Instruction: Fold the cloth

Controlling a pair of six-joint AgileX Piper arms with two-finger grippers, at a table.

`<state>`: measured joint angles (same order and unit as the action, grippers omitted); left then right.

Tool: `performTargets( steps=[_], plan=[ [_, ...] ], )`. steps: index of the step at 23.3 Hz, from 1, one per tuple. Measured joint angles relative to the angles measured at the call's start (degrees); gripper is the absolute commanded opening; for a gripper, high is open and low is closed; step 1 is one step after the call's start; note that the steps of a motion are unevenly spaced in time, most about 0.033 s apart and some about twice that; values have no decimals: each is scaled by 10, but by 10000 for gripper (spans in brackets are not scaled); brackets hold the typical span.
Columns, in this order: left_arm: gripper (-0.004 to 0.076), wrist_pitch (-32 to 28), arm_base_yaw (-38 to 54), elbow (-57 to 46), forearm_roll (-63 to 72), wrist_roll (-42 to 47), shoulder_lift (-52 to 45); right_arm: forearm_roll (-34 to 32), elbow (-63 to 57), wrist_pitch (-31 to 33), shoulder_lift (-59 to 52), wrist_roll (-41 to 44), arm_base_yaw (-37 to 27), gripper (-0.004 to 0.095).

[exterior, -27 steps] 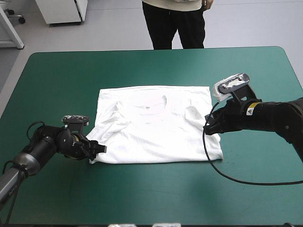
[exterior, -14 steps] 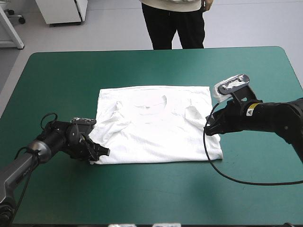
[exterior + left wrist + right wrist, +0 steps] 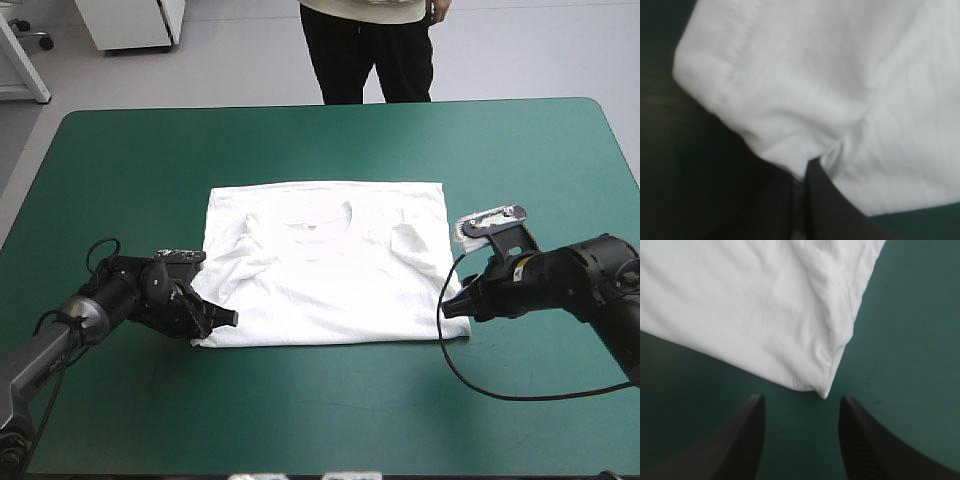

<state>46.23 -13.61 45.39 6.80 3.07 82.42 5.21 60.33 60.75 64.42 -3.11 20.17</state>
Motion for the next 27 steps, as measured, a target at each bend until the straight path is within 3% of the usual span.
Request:
performTargets(
  steps=[10, 12, 15, 18, 19, 27],
  plan=[
    [-9, -1, 0, 0, 0, -1, 0, -4, -144, -145, 55, 39, 0, 512],
    [-9, -1, 0, 0, 0, -2, 0, -4, -162, -175, 82, 43, 0, 453],
    [-9, 0, 0, 0, 0, -1, 0, -5, -176, -195, 124, 45, 0, 287],
    [-9, -3, 0, 0, -1, -2, 0, -22, -182, -207, 149, 42, -1, 23],
    [-9, -3, 0, 0, -1, -2, 0, -29, -184, -207, 151, 38, -1, -16],
    [-9, -14, -1, -6, -54, 2, -23, -27, -207, -208, 109, 36, -3, -17]
  ],
)
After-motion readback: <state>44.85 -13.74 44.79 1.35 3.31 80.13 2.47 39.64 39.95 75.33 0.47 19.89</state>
